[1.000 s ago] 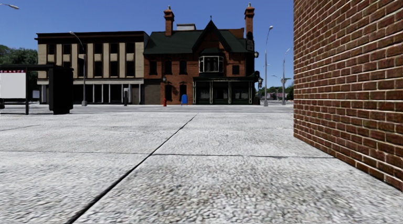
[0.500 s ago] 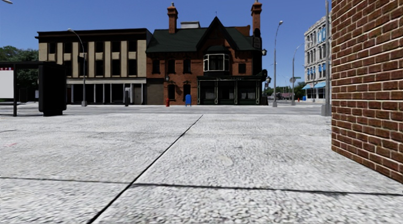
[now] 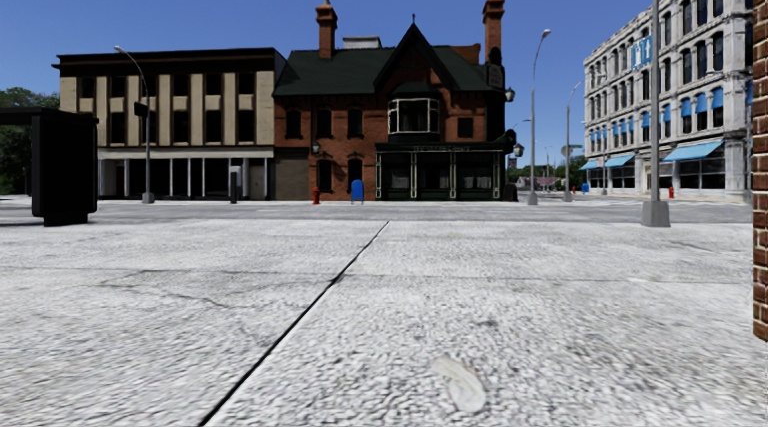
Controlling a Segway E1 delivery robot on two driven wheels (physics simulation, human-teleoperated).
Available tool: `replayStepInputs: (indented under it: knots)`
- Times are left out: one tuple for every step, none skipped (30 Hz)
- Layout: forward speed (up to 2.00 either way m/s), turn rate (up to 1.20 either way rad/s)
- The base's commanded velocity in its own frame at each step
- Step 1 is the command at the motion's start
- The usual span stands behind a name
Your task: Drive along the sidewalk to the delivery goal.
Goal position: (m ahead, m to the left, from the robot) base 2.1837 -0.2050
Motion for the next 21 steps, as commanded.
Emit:
replayStepInputs:
  knots:
    - [2.0, 0.0]
    - [2.0, 0.0]
    - [2.0, 0.0]
    - [2.0, -0.1]
    - [2.0, -0.23]
    - [2.0, -0.31]
    - [2.0, -0.34]
    - [2.0, -0.34]
    - [2.0, -0.34]
    - [2.0, -0.34]
    - [2.0, -0.34]
    - [2.0, -0.34]
    - [2.0, -0.34]
    - [2.0, -0.3]
    - [2.0, -0.05]
    - [2.0, 0.0]
    - [2.0, 0.0]
    - [2.0, 0.0]
    - [2.0, 0.0]
    - [2.0, 0.0]
    - [2.0, 0.0]
